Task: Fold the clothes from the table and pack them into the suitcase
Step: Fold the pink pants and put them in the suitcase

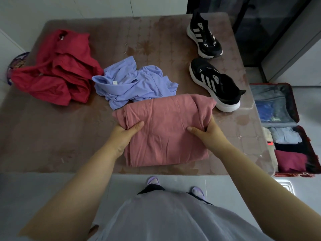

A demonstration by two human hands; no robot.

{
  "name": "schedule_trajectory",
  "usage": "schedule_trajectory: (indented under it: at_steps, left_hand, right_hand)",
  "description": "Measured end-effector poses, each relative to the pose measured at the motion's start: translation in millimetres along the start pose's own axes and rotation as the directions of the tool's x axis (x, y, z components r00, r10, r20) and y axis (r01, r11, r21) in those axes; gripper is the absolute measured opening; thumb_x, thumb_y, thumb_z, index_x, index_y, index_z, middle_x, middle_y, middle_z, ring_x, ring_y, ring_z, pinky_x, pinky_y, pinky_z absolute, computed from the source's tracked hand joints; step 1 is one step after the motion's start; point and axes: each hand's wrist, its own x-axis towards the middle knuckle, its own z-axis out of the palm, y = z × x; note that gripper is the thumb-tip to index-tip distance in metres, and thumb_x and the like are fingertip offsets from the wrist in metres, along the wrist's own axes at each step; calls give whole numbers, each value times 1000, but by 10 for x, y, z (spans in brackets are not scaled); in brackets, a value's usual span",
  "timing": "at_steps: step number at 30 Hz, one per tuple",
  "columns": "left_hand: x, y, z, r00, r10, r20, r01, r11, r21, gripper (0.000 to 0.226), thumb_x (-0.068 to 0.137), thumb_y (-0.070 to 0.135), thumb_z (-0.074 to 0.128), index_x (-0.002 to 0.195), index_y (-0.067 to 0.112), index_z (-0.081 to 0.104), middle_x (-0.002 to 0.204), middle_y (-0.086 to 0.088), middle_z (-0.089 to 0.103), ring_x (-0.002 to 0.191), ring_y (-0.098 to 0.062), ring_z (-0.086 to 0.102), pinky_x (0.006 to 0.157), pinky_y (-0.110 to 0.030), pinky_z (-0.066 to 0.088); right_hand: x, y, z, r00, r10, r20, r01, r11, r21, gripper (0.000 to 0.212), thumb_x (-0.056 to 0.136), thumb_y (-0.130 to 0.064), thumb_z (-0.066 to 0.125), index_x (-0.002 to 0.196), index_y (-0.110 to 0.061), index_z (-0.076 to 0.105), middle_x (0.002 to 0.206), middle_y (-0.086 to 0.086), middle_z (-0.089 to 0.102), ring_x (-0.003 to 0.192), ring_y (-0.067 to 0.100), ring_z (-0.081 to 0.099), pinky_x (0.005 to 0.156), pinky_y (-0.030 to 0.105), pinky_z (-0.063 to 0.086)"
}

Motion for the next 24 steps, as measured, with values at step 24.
schedule_trajectory:
  at_steps: [24]
  left_hand:
    - [-1047,-191,967,972,-97,-215,64,986,-153,41,82,19,70,121,9,60,100,3,68,82,-3,66,67,-18,54]
  right_hand:
    - [-566,304,-979,988,-49,146,45,998,32,63,77,-26,76,132,-25,45,112,-15,59,95,-6,57,75,10,46]
